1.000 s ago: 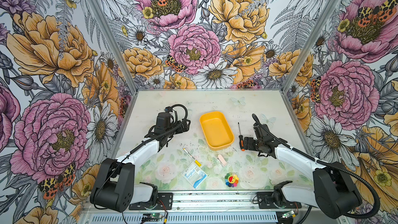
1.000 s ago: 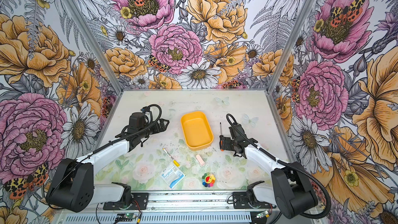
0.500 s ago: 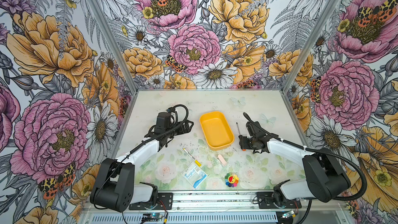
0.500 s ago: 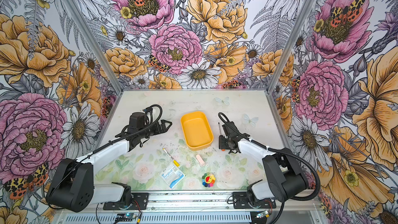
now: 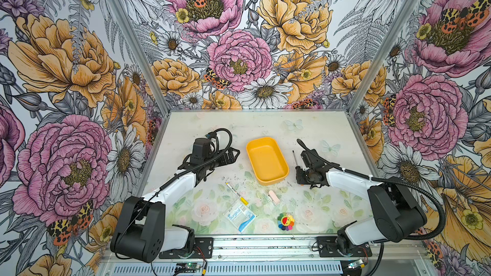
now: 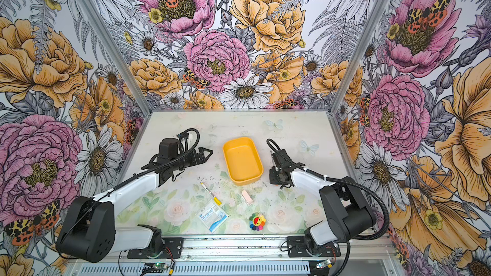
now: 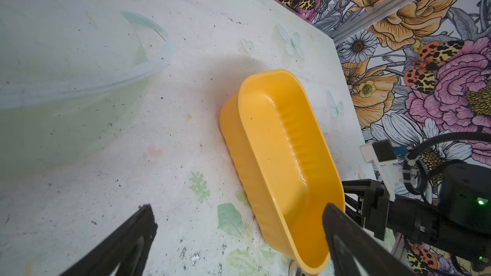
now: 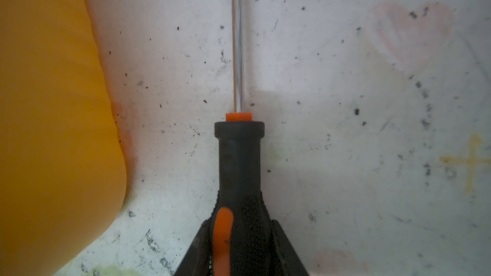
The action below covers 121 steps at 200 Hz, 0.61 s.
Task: Put the screwdriver in the bin
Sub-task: 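Lower the right gripper and close it on the screwdriver handle, then lift the screwdriver with the right gripper and carry it over the yellow bin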
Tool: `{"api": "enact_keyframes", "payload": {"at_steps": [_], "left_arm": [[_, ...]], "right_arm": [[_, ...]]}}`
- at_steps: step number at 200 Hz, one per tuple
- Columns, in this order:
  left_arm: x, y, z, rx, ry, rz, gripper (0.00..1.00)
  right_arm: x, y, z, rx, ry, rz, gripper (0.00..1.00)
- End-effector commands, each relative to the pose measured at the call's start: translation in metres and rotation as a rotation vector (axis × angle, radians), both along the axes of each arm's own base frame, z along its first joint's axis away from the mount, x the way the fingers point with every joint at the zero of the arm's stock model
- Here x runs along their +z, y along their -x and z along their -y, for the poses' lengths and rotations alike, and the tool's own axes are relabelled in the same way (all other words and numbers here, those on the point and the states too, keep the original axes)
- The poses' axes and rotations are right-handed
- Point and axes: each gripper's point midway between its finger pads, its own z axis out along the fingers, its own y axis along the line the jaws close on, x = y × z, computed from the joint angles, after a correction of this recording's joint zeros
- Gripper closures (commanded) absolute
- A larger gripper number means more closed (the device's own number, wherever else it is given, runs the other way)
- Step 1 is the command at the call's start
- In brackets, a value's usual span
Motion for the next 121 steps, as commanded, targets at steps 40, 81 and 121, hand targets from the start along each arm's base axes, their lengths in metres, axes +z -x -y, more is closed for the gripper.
{"api": "enact_keyframes", "payload": {"at_steps": [40,81,121], "left_arm": [[0.014,0.004,0.000,-0.012,0.030,0.031,0.01],[0.013,0.005,-0.002,-0.017,0.042,0.038,0.01],[0.015,0.005,0.004,-0.041,0.093,0.040,0.01]], "right_arm": [[0.004,-0.007,-0.011,-0.011,-0.051,0.003,1.00],[0.047,-0.017,-0.013,-0.036,-0.159,0.099,1.00],[0.121,-0.035,-0.008,-0.102,-0.252,0.233,1.00]]}}
